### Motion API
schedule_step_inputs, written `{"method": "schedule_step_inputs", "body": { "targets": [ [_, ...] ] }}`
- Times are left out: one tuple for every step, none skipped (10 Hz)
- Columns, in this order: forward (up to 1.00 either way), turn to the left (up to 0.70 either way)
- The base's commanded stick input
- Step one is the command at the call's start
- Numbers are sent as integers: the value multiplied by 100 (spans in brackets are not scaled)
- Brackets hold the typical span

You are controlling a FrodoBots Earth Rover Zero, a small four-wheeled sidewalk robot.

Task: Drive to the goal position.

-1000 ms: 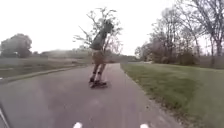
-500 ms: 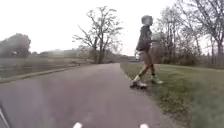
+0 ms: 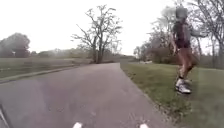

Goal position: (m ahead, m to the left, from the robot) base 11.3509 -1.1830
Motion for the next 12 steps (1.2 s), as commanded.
{"method": "schedule_step_inputs", "body": {
  "targets": [
    [100, 0],
    [100, 0],
    [100, 0],
    [100, 0],
    [100, 0],
    [100, 0],
    [100, 0],
    [100, 0],
    [77, 0],
    [0, 0],
    [0, 0],
    [0, 0]
  ]
}}
